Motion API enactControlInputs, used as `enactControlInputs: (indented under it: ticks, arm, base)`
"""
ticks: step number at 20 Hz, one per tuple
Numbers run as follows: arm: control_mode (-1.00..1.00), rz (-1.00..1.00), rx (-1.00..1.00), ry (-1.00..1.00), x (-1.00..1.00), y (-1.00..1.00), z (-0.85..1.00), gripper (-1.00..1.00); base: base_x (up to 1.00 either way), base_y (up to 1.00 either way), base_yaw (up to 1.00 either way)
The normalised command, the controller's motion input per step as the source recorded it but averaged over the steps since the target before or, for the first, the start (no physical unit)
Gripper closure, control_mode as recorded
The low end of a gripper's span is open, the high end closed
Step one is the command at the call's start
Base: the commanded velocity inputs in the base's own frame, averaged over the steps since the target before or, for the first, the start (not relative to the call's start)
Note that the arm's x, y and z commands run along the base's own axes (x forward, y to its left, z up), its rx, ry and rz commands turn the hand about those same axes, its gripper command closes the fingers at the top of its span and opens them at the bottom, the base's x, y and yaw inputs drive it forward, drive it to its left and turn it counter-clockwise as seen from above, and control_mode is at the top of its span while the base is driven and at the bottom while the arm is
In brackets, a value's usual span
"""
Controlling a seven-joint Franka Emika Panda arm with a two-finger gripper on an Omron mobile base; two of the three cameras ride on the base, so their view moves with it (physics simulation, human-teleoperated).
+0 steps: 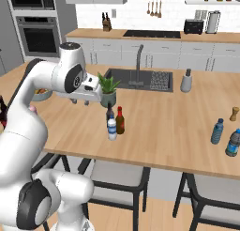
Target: Move the plastic bottles in the middle to the plastics group, and the glass bottles in the middle to the glass group.
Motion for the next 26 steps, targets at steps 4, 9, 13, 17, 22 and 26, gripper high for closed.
enactControlInputs:
  ticks: [4, 9, 13, 17, 22, 26]
  arm:
    - [-1.0, 0.0, -0.01, -0.04, 0.02, 0.12, 0.0, -1.0]
    - [-1.0, 0.08, -0.04, 0.0, -0.43, 0.49, -0.17, -1.0]
    - [-1.0, -0.02, -0.02, -0.01, -0.42, -0.27, -0.26, -1.0]
    - [-1.0, -0.06, 0.0, 0.0, 0.14, -0.82, -0.14, -1.0]
    - [-1.0, -0.05, 0.0, 0.0, 0.7, -0.69, -0.06, -1.0]
    - [-1.0, 0.0, 0.0, 0.0, 0.97, -0.13, -0.11, -1.0]
  base:
    - [0.0, 0.0, 0.0]
    - [0.0, 0.0, 0.0]
    - [0.0, 0.0, 0.0]
    - [0.0, 0.0, 0.0]
    - [0.0, 0.0, 0.0]
    - [0.0, 0.0, 0.0]
